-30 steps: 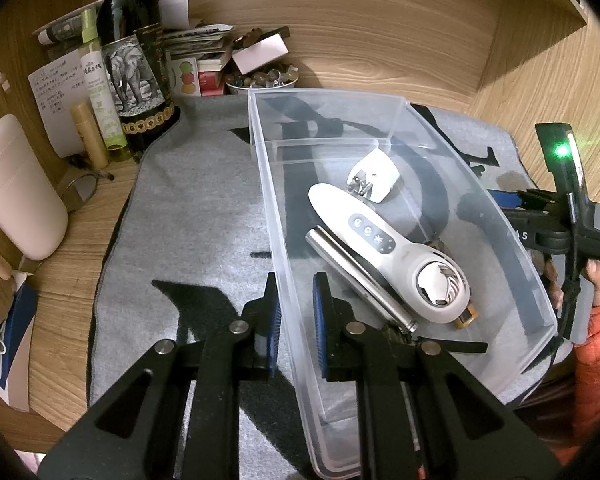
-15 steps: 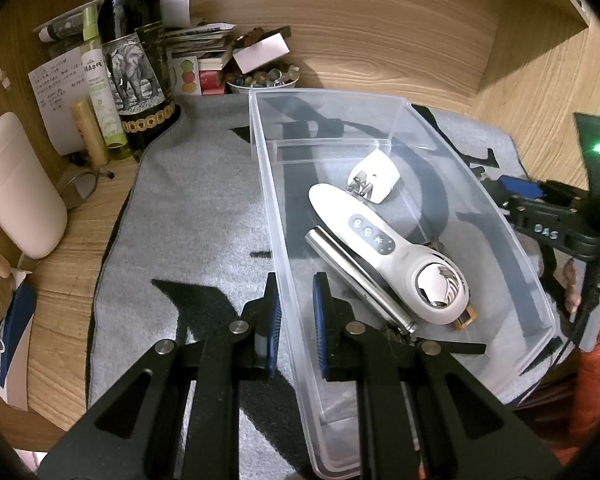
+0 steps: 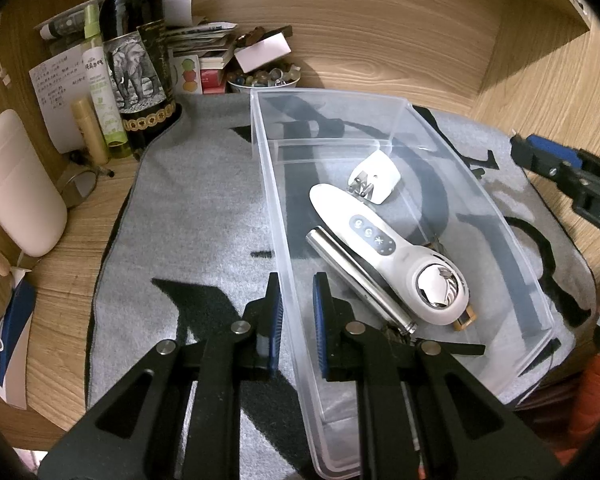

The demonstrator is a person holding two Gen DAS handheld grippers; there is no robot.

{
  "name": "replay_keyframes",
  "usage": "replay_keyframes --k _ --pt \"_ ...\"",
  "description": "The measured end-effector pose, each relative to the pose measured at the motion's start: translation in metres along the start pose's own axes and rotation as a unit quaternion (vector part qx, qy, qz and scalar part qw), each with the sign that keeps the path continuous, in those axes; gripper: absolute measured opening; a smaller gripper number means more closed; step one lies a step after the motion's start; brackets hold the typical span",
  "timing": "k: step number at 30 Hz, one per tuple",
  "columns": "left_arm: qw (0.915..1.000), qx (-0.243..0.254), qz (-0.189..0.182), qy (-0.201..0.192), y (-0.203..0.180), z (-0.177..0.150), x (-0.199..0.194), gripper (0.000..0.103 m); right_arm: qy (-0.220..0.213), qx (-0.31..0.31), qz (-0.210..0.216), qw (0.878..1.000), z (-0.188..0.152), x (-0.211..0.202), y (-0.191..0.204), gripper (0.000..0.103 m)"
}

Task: Organize rigid objects
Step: 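Carry the black USB-C adapter into the clear box and release it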

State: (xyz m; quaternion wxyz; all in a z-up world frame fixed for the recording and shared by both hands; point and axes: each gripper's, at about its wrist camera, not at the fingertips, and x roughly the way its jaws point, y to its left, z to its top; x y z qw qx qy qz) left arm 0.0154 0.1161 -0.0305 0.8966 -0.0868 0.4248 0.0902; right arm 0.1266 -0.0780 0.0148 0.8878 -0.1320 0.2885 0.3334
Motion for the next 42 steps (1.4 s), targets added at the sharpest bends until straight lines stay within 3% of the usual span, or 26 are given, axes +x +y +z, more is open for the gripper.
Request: replay_keyframes --k 12,23,35,39,42 --pt "1.0000 -0.001 -0.002 -0.002 0.001 0.000 0.000 0.013 -0.028 -0.048 0.048 0.997 0.013 -0.013 0.049 0.042" --pt "1.0000 -0.001 -0.001 -0.002 0.001 0.001 0.001 0.013 0.016 -0.088 0.087 0.992 0.000 0.013 0.085 0.042" --pt "1.0000 -0.001 -0.002 -0.003 0.002 0.001 0.000 0.013 0.056 -0.098 0.098 0.989 -0.007 0.032 0.099 0.042" --pt "1.0000 -0.001 -0.001 -0.003 0.001 0.001 0.001 0.013 0.053 -0.103 0.093 0.989 -0.008 0.030 0.099 0.054" --pt "1.0000 -0.002 -0.001 -0.003 0.001 0.002 0.001 0.013 0.044 -0.102 0.089 0.990 -0.007 0.026 0.096 0.055"
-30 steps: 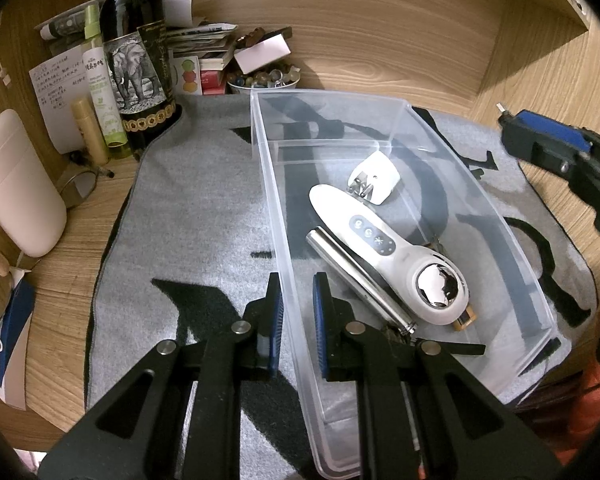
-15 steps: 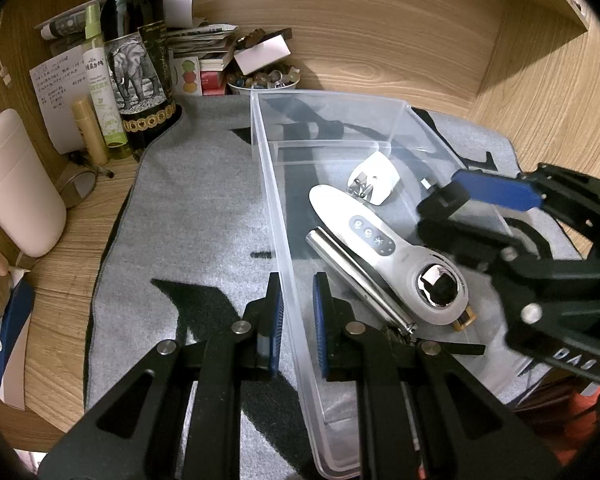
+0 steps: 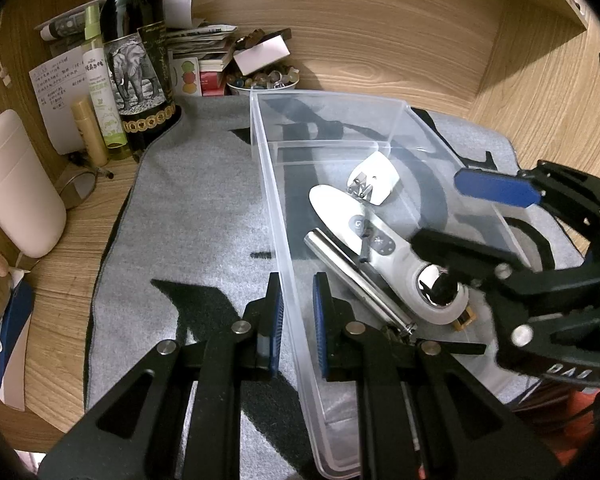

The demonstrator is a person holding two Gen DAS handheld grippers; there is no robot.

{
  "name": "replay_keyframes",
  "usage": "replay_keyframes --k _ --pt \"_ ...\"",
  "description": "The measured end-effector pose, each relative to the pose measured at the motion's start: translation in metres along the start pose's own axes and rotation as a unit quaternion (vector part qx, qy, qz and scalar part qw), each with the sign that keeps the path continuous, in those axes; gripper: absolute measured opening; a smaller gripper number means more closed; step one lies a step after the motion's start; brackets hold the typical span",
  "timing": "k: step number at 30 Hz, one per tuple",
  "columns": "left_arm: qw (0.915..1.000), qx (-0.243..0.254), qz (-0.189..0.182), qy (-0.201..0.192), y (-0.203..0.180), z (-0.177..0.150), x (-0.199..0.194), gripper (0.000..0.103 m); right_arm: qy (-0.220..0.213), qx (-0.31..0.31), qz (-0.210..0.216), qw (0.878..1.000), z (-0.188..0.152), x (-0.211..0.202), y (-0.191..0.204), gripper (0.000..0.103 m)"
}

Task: Organize rigid objects
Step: 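Carry the black USB-C adapter into the clear box and release it, then move the right gripper to the black stick and grasp it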

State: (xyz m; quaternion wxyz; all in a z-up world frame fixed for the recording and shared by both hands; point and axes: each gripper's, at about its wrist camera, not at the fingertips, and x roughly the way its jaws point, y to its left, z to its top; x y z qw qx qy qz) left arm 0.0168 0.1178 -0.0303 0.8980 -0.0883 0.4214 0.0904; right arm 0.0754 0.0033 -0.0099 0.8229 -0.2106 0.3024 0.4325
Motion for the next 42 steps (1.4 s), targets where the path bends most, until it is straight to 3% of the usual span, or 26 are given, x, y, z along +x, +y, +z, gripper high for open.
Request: replay_keyframes --k 12,24,29,35,38,40,42 --pt "1.0000 -0.001 -0.001 0.000 0.000 0.000 0.000 0.013 -0.031 0.027 -0.035 0.999 0.005 -0.026 -0.031 0.068" --pt "1.0000 -0.001 -0.002 -0.001 0.000 0.000 0.000 0.013 -0.049 0.111 -0.114 0.986 0.003 -0.043 -0.110 0.069" --pt "1.0000 -0.001 -0.002 -0.001 -0.001 0.001 0.000 0.013 -0.020 0.151 -0.131 0.980 -0.006 -0.021 -0.143 0.070" --pt "1.0000 -0.002 -0.003 -0.001 -0.003 0.001 0.001 0.013 0.043 0.180 -0.133 0.974 -0.029 0.029 -0.163 0.069" --pt "1.0000 -0.002 -0.002 -0.001 -0.002 0.001 0.001 0.013 0.073 0.189 -0.130 0.971 -0.040 0.052 -0.168 0.065" --pt "1.0000 -0.002 -0.003 -0.001 -0.001 0.000 0.000 0.013 0.094 0.195 -0.124 0.968 -0.046 0.065 -0.173 0.047" --pt "1.0000 -0.002 -0.003 -0.001 -0.001 0.000 0.000 0.013 0.101 0.204 -0.115 0.967 -0.050 0.072 -0.178 0.040"
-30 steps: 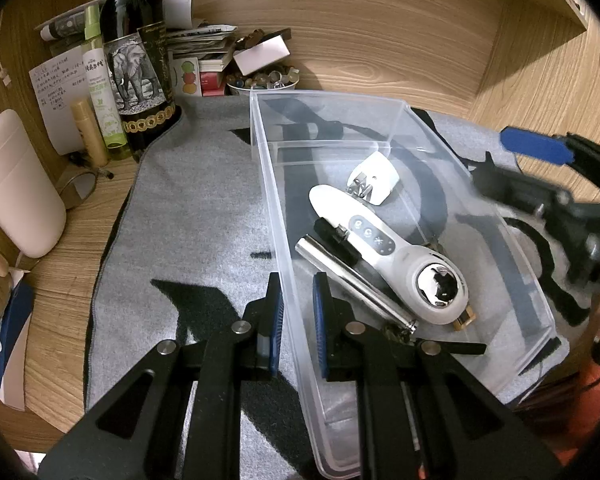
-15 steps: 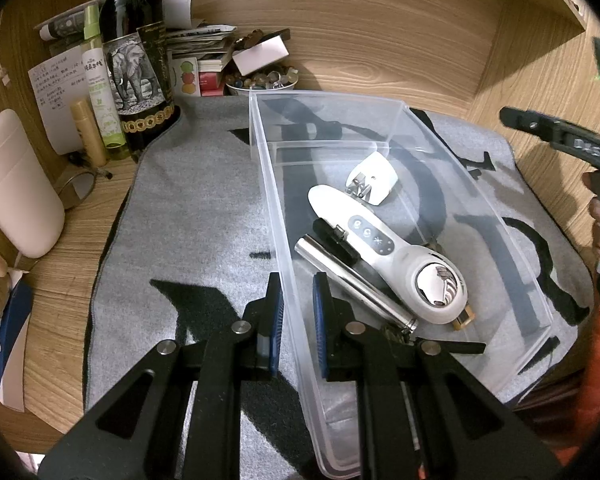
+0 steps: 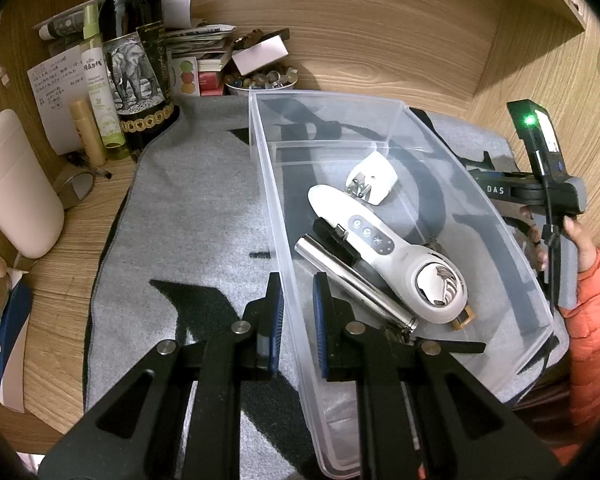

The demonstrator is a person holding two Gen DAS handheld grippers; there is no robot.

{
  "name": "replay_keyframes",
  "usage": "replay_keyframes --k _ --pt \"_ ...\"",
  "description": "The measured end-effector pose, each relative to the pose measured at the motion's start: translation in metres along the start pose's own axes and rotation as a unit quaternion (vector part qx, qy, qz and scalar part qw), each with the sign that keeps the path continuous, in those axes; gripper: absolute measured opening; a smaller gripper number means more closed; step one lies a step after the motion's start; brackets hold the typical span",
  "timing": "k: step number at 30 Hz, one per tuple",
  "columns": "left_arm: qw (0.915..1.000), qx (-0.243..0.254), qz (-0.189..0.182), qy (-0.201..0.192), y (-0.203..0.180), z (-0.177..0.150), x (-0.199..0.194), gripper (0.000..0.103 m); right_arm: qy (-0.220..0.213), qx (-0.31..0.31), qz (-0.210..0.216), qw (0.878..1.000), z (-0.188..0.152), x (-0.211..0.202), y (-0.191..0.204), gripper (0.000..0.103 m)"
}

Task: Organize rigid objects
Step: 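Move the right gripper to the black stick and grasp it, then carry the black stick into the clear box and release it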

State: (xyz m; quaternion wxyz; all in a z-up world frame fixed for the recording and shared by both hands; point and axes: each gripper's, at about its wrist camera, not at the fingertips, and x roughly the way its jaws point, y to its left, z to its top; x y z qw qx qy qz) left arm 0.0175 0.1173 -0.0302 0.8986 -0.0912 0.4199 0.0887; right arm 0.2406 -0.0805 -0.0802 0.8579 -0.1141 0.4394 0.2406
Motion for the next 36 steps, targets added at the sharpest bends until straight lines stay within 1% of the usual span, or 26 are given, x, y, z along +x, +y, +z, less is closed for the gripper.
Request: replay_keyframes --k 1,3,11,18,24,28,32,36 --pt "1.0000 0.000 0.000 0.000 0.000 0.000 0.000 0.013 -0.010 0.005 0.001 1.000 0.000 -0.002 -0.002 0.033" --pt "1.0000 0.000 0.000 0.000 0.000 0.000 0.000 0.013 -0.009 0.002 0.003 1.000 0.001 -0.004 -0.003 0.022" --pt "1.0000 0.001 0.001 0.000 0.000 0.000 0.001 0.013 -0.035 -0.011 0.009 0.999 -0.004 -0.030 0.007 0.022" --pt "1.0000 0.000 0.000 0.000 0.000 0.000 0.001 0.013 -0.077 -0.028 0.021 0.996 -0.008 -0.072 0.019 0.022" --pt "1.0000 0.001 0.000 0.000 0.001 -0.001 0.001 0.013 -0.125 -0.052 0.036 0.990 -0.003 -0.105 0.036 0.022" --pt "1.0000 0.001 0.000 0.000 0.001 -0.001 0.001 0.013 -0.155 -0.073 0.052 0.984 -0.004 -0.130 0.053 0.022" --pt "1.0000 0.000 0.000 -0.001 0.001 -0.001 0.001 0.013 -0.171 -0.095 0.068 0.978 -0.006 -0.143 0.070 0.022" --pt "1.0000 0.001 0.000 0.000 0.001 -0.001 0.001 0.013 -0.172 -0.112 0.084 0.975 -0.008 -0.146 0.086 0.022"
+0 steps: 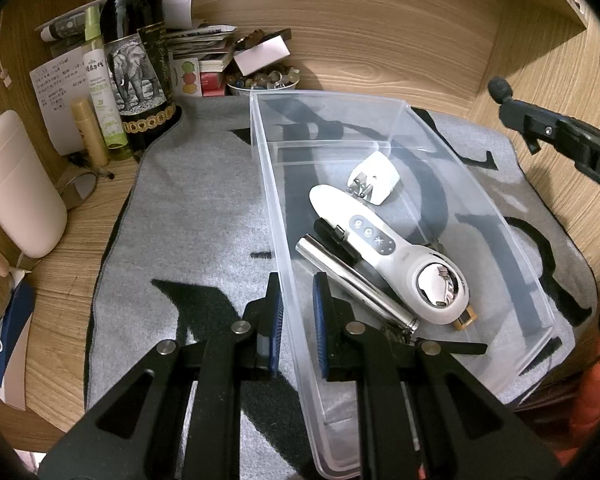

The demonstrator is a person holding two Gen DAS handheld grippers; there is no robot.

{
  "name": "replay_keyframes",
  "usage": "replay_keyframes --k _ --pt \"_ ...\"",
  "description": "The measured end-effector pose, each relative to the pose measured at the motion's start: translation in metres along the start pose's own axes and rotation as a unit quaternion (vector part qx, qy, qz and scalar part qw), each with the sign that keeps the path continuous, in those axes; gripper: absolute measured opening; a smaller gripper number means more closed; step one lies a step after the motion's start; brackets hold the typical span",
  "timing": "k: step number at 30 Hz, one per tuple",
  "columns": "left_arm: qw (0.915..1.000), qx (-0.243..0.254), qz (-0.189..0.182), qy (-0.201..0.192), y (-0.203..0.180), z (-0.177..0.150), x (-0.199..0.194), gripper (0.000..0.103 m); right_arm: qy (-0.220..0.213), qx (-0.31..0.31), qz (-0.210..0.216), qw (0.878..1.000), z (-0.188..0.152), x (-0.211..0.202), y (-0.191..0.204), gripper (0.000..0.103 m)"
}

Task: Organize rigid objects
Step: 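Carry the black stick into the clear box and release it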

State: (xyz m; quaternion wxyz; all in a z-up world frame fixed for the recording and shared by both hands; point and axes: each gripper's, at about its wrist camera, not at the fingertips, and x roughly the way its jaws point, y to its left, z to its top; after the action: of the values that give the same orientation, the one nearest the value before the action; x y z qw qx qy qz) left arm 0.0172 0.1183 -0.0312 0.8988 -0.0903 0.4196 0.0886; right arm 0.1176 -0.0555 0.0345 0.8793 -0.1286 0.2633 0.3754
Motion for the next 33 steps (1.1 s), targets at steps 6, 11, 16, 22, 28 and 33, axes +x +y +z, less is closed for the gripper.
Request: replay_keyframes --k 6,11,16,22,28,33 --pt "1.0000 -0.001 -0.001 0.000 0.000 0.000 0.000 0.013 0.021 -0.018 0.023 0.999 -0.005 0.016 0.019 0.022" --pt "1.0000 -0.001 -0.001 -0.001 0.001 0.000 0.000 0.013 0.053 -0.031 0.036 0.997 -0.015 0.036 0.034 0.022" --pt "1.0000 -0.004 -0.004 -0.001 0.002 0.000 0.000 0.013 0.087 -0.038 0.037 0.995 -0.023 0.055 0.039 0.022" --pt "1.0000 -0.003 -0.004 -0.001 0.002 0.000 0.000 0.013 0.094 -0.047 0.039 0.994 -0.025 0.054 0.042 0.024" --pt "0.9999 -0.006 -0.008 0.000 0.004 0.000 -0.001 0.013 0.083 -0.054 0.036 0.994 -0.025 0.044 0.045 0.031" --pt "0.9999 -0.007 -0.009 -0.001 0.005 0.001 -0.003 0.013 0.072 -0.052 0.033 0.996 -0.025 0.034 0.046 0.037"
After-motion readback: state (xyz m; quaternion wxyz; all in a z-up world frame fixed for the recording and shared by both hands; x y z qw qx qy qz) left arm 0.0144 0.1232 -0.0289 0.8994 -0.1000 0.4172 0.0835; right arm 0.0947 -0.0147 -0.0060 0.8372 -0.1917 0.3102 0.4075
